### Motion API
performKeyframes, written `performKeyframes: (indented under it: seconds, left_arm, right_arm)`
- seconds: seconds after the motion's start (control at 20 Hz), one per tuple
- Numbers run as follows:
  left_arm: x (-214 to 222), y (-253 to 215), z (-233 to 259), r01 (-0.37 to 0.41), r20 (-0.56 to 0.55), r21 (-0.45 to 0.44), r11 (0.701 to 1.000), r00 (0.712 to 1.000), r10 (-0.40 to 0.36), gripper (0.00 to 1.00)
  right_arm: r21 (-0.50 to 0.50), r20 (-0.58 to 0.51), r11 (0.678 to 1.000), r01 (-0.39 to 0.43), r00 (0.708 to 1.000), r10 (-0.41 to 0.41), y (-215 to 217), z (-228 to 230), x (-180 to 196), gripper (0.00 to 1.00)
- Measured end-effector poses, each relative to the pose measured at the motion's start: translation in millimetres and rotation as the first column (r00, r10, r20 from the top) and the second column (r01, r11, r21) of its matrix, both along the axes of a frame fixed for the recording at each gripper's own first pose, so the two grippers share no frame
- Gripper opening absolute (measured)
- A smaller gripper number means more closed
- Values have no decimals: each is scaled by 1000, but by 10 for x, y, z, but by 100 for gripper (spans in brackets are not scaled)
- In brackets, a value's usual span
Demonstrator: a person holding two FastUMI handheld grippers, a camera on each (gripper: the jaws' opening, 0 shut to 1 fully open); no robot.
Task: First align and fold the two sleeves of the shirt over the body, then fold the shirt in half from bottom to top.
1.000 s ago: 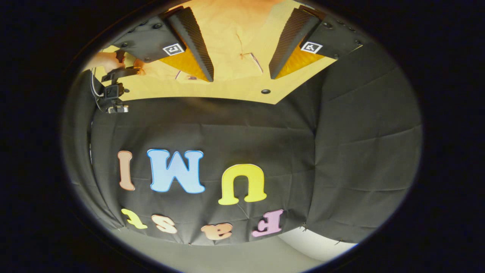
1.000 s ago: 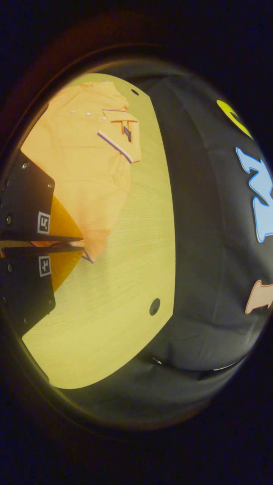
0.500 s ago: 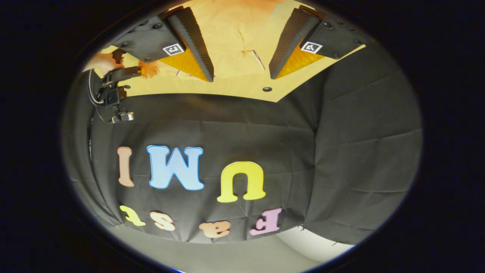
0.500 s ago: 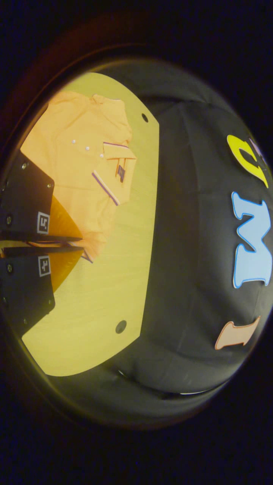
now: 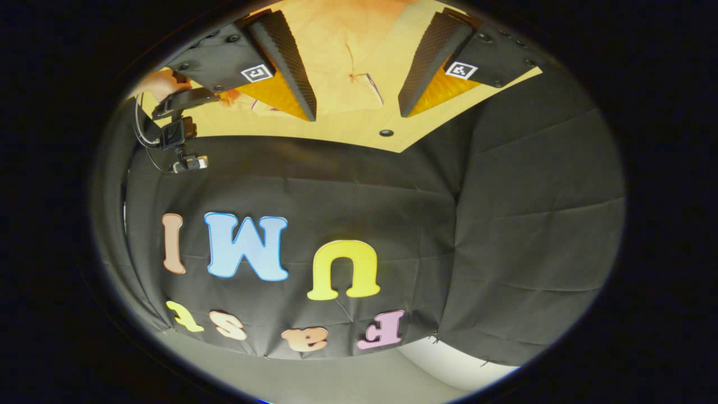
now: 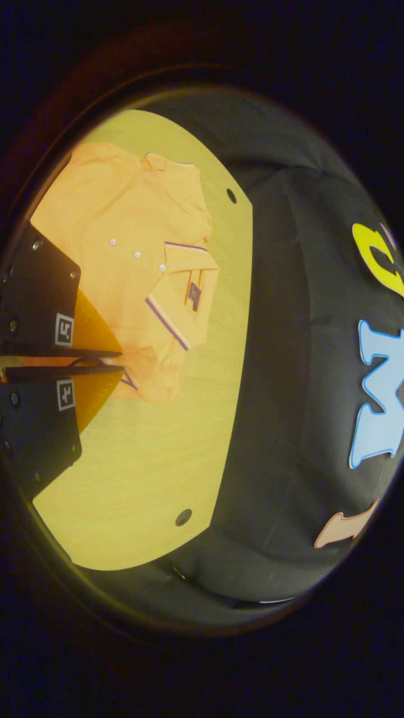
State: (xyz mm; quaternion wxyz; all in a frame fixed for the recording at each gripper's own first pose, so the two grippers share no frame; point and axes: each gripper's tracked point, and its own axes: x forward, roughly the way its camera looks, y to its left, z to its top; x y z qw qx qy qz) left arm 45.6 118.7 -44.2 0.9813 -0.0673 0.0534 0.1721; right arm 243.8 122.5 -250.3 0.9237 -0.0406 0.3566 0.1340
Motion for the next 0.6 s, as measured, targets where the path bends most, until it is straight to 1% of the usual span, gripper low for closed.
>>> performKeyframes:
  seconds: [0.2, 0.35, 0.4, 0.45, 0.5, 0.55, 0.6]
  left_arm:
    - [112, 88, -124, -3, -6, -40, 999, 1000, 3, 95]
    - [191, 136, -151, 5, -8, -39, 999, 1000, -5, 95]
    - [218, 167, -157, 8, -8, -34, 999, 1000, -8, 95]
    - [254, 187, -161, 14, -8, -33, 999, 1000, -14, 95]
    - [285, 198, -174, 19, -10, -35, 999, 1000, -20, 95]
    - [316, 208, -187, 28, -12, -37, 999, 1000, -29, 95]
    - [348, 222, -217, 36, -13, -38, 999, 999, -37, 95]
  right_arm:
    - [8, -44, 1000, -18, 999, 18, 155, -101, -85, 8]
    - [7, -62, 1000, -25, 998, 25, 211, -110, -127, 10]
    - [11, -62, 1000, -27, 998, 27, 237, -125, -130, 16]
    - [18, -57, 999, -32, 998, 33, 266, -92, -142, 20]
    - [18, -50, 999, -31, 998, 32, 269, -52, -164, 34]
    - [24, -43, 999, -32, 999, 33, 280, -6, -181, 34]
    - [21, -36, 999, -29, 999, 30, 283, 26, -199, 48]
